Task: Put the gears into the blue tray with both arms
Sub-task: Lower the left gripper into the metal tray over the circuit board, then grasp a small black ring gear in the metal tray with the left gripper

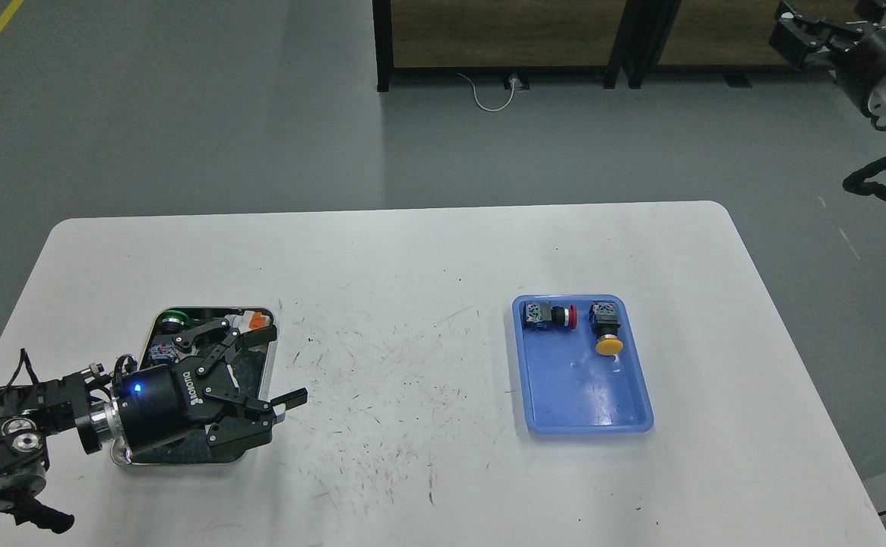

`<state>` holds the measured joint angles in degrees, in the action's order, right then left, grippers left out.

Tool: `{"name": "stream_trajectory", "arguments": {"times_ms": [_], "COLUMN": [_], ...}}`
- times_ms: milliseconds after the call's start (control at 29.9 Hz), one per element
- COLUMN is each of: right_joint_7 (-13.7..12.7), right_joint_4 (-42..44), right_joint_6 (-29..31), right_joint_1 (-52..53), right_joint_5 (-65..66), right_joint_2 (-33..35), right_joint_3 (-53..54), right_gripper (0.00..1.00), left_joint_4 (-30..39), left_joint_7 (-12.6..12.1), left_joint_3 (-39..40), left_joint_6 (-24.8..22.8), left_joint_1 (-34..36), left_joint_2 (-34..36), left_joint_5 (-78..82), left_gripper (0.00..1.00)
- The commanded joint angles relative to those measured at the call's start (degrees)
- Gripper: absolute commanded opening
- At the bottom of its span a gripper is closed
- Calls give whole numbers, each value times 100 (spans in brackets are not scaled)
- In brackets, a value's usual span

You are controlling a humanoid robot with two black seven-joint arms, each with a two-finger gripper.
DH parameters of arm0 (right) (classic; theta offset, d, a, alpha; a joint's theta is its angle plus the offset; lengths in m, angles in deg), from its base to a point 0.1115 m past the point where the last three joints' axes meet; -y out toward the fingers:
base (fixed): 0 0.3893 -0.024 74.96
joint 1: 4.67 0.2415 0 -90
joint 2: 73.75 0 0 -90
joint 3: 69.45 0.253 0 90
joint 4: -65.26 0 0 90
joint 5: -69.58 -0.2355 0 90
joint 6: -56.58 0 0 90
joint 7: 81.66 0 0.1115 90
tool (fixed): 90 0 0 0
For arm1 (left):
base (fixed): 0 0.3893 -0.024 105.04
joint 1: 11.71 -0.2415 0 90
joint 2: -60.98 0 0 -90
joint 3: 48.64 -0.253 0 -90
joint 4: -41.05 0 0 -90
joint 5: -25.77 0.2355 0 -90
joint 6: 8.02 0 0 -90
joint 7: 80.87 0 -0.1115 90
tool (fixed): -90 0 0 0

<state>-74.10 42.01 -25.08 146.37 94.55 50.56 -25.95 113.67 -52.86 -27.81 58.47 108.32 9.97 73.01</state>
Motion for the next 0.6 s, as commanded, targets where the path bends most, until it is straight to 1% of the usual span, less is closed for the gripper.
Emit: {"name": "stream_trajectory", "arguments": {"times_ms": [0, 200, 301, 401, 568], "right_joint_7": [0, -9, -9, -9, -9], "right_joint_4": [4, 4, -4, -4, -4], "right_joint_6": [-25, -95, -113, -113, -148], "right_joint_1": [4, 13, 31, 40, 40], "right_joint_5": [0, 0, 0, 0, 0], "right_joint_2": [5, 5, 14, 23, 5], "right_joint_3": [0, 0, 0, -8, -8], "right_gripper": [100, 100, 100, 100, 100], "left_joint_4": [-335, -942, -986, -1012, -1197], "left_joint_7": [-1, -1, -1, -1, -1], "left_joint_3": [-35, -53, -53, -70, -334], "left_joint_6": [241, 364, 487, 715, 1032], "left_joint_1": [-33, -50, -190, -305, -340], "left_joint_2": [-225, -419, -410, -366, -375], "left_joint_5": [5, -4, 5, 5, -4], "left_gripper": [98, 98, 98, 98, 98]}}
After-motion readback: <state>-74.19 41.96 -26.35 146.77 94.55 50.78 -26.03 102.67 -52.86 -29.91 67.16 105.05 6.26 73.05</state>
